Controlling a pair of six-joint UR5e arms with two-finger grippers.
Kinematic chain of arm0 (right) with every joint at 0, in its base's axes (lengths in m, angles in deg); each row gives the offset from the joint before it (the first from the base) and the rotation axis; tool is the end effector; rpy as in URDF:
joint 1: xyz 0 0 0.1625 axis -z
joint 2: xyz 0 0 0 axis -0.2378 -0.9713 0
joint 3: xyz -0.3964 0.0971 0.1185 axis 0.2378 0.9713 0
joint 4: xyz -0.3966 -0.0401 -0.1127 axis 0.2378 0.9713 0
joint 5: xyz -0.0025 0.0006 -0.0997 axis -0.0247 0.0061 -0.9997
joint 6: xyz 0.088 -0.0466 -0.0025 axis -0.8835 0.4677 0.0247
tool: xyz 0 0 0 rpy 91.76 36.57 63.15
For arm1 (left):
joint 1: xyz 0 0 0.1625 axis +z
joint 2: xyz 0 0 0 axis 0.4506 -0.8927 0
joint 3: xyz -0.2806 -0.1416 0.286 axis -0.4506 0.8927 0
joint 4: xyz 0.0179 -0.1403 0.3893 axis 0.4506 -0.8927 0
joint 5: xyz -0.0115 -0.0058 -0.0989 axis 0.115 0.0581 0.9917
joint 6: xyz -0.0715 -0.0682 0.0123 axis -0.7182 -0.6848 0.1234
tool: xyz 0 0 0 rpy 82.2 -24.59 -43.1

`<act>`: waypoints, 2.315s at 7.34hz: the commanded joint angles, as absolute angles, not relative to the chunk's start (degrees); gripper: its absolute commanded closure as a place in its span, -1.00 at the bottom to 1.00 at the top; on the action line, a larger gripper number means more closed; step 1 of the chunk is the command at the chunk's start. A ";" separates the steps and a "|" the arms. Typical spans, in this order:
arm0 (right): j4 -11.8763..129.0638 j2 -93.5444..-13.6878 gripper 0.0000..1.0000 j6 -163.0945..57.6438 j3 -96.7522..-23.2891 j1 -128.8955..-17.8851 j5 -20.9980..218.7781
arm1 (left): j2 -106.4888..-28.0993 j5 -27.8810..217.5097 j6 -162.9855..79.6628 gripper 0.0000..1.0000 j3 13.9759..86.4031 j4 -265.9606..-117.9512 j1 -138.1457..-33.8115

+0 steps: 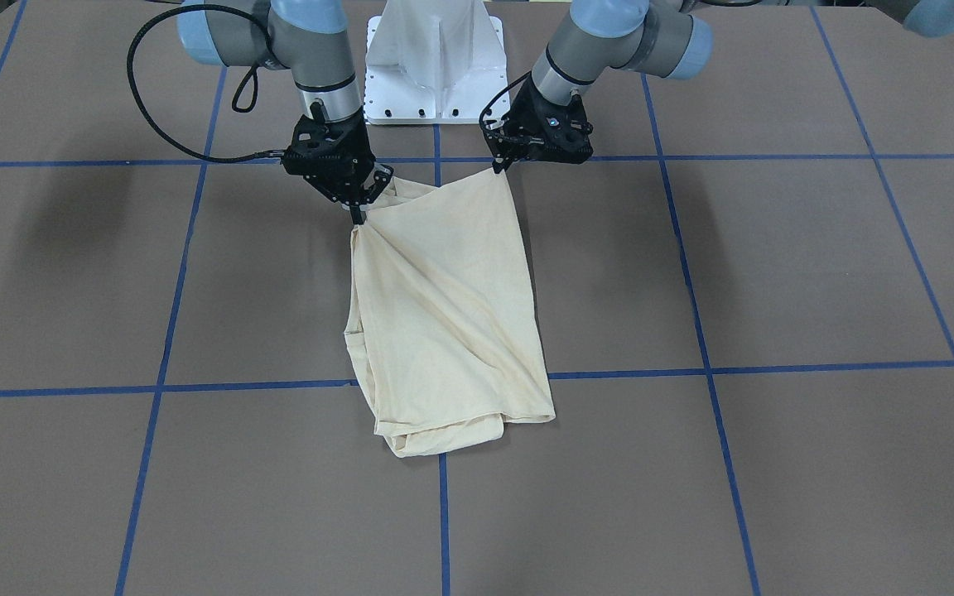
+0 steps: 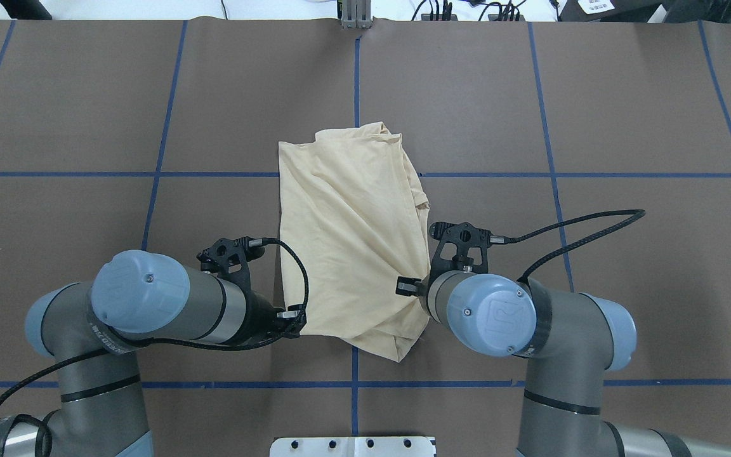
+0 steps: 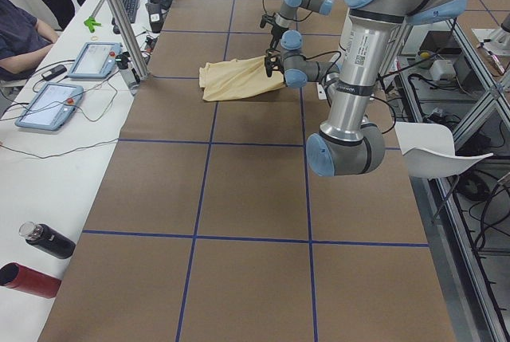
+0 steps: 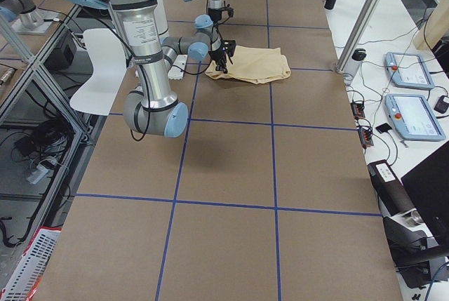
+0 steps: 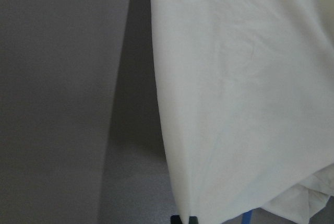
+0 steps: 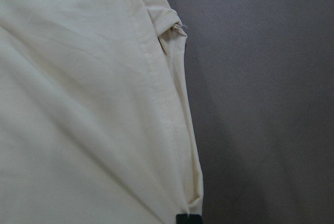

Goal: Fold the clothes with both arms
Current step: 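Hold the shirt with both grippers and pull it toward the robot, then lift the shirt end with both grippers and fold it away from the robot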

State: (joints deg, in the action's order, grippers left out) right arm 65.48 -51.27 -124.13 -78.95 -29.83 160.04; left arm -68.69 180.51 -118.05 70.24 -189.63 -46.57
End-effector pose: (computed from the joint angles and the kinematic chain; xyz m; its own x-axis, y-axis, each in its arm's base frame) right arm -0.5207 -0.2992 0.2662 0.6205 0.1408 0.7715 -0.3284 0.9400 0.0926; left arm 0.5022 -0.2910 0.2444 0.3818 -0.1573 -0.9108 0.0763 0.9874 -0.1385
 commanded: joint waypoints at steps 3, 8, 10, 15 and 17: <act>73.84 -58.17 1.00 -125.95 -95.67 -23.17 160.15 | -65.98 180.60 -122.19 1.00 87.50 -177.33 -41.30; 73.79 -50.62 1.00 -125.26 -84.30 -27.80 159.63 | -72.99 180.24 -121.07 1.00 77.10 -175.52 -46.89; 73.69 -48.33 1.00 -124.73 -81.73 -30.97 159.80 | -74.41 180.24 -119.14 1.00 75.95 -175.43 -51.20; 73.52 -41.39 1.00 -122.37 -72.95 -36.51 159.89 | -81.35 180.16 -110.36 1.00 63.74 -175.43 -59.03; 73.52 -40.76 1.00 -120.00 -69.61 -38.71 160.07 | -81.89 179.81 -106.58 1.00 60.31 -175.87 -61.23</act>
